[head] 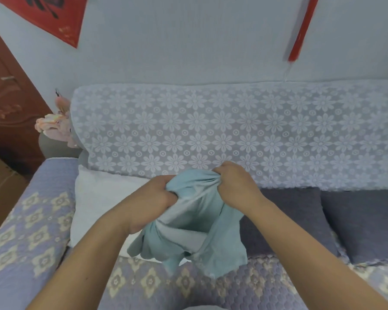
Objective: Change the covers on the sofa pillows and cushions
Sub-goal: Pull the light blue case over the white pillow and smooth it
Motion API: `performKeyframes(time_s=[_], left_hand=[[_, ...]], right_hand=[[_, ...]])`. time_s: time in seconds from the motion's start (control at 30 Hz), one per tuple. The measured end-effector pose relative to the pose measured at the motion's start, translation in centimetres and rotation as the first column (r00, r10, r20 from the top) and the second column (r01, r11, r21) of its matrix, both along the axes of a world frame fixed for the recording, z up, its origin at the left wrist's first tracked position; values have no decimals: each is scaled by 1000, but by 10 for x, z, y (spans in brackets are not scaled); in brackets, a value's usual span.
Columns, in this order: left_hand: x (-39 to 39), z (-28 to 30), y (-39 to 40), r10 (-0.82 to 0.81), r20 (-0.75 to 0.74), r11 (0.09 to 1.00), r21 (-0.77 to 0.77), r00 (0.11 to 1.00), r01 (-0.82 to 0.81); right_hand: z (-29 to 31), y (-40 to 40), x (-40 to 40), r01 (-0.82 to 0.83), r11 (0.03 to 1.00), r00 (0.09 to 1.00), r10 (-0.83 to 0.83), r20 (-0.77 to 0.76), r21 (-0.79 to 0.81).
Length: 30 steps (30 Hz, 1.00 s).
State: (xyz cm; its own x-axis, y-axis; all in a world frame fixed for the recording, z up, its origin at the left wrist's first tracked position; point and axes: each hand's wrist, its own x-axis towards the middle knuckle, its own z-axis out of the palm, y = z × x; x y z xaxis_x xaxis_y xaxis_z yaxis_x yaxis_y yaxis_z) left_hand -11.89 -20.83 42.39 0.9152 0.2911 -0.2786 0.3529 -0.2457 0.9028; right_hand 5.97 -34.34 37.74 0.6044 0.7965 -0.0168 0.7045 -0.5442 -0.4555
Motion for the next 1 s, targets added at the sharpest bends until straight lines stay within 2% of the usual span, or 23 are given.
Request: performKeyframes(time_s=[0.07,0.13,0.17,0.2,0.23,0.27,0.3,0.33,0.4,0.47,0.53,0.6,0.7,0.73,0.8,0.87,0.93,1.0], left_hand=[[-3,8,1,-187,-67,981,-73,980,182],[-3,8,3,-233,-159,971,-96,959,220],[-1,2,5,-201,-196,979,3,960,205],[1,-3,9,-145,-231,967,172,962,187],[3,-10,13,-62,-247,933,330,967,144],[4,-15,16,36,-220,907,417,975,60],[4,-18,21,130,-149,922,382,980,-64],[4,-19,24,200,-72,952,250,977,-177],[5,-17,25,274,14,962,-10,961,-274],[8,-20,24,299,35,954,-44,954,-297],[11,-24,25,307,16,948,80,951,-308],[10,-24,27,229,-38,967,122,973,-223],[5,-14,30,-56,-162,998,13,985,59],[5,-15,32,-94,-200,991,73,975,111],[8,-18,35,3,-237,951,301,971,71],[11,-19,36,156,-177,909,410,972,-71],[14,-19,36,246,-120,918,346,962,-192],[14,-17,33,220,-163,939,304,962,-163]], right_hand=[[5,3,-3,-8,999,997,11,-73,46],[8,5,-5,-8,997,989,19,-148,73],[9,5,-6,-1,997,983,15,-185,75],[9,6,-7,2,998,977,11,-211,63],[9,6,-8,-10,999,975,19,-223,42],[8,7,-9,-37,999,973,38,-226,9],[8,7,-10,-71,997,969,60,-238,-38],[9,7,-11,-113,990,959,87,-268,-81],[10,7,-15,-185,971,931,124,-344,-152],[9,9,-13,-176,975,937,124,-328,-135],[9,11,-5,-90,996,968,83,-236,-20],[12,12,3,0,997,974,17,-227,76],[18,12,4,88,979,954,-31,-299,182],[19,12,3,110,971,949,-39,-312,213],[22,12,-3,115,961,954,-36,-298,252],[26,8,-11,-1,978,953,63,-296,207],[29,4,-19,-184,983,930,181,-321,22],[22,4,-17,-257,953,947,217,-236,-158]])
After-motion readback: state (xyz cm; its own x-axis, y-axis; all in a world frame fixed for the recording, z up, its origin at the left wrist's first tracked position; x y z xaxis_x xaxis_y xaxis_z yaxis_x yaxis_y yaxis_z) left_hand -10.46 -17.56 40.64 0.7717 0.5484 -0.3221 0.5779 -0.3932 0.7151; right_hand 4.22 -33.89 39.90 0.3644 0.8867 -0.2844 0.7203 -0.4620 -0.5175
